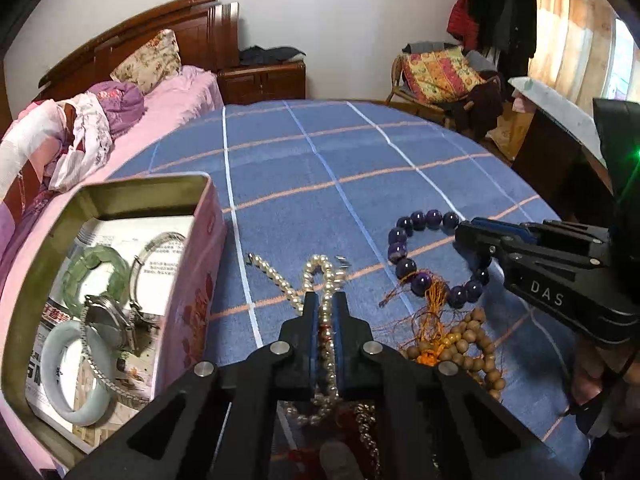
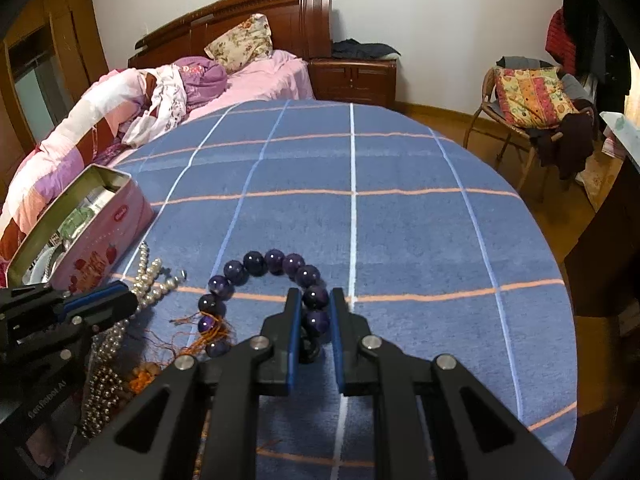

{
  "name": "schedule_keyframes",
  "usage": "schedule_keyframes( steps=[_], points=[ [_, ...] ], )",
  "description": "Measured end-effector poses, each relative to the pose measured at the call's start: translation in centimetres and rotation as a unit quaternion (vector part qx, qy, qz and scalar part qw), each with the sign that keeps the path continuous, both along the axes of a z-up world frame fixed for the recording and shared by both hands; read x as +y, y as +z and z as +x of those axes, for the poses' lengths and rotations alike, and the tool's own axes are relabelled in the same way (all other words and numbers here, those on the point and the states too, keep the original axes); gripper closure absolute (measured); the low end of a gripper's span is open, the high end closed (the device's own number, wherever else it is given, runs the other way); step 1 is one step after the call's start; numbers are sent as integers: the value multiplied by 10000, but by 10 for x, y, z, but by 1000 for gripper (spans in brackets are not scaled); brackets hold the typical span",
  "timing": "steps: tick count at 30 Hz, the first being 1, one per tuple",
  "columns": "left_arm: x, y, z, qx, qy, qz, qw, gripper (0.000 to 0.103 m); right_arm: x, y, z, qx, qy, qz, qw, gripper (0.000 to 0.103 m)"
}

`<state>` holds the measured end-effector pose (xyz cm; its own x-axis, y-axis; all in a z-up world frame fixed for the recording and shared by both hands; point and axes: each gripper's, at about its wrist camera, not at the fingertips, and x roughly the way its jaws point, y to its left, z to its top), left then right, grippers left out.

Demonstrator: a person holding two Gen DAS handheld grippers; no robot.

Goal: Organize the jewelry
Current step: 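Grasp the white pearl necklace with the left tool while the right tool grasps the purple bead bracelet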

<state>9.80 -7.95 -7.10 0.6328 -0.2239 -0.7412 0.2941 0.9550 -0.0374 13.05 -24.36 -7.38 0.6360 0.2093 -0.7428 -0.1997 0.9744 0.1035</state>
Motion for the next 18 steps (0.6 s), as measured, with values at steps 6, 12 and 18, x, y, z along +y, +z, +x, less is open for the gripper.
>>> schedule_keyframes(
  steps=[6,12,18],
  points=[
    [-1,8,-7,-323,28,57,9995,98,3,3,-1,-109,-9,-2,9999,87],
    [1,21,-12,-614,20,51,9981,98,4,6,-3,-225,18,-15,9997,87],
    [13,34,-15,-791,110,-96,9968,98,10,15,-10,-479,54,-46,9988,87]
  ],
)
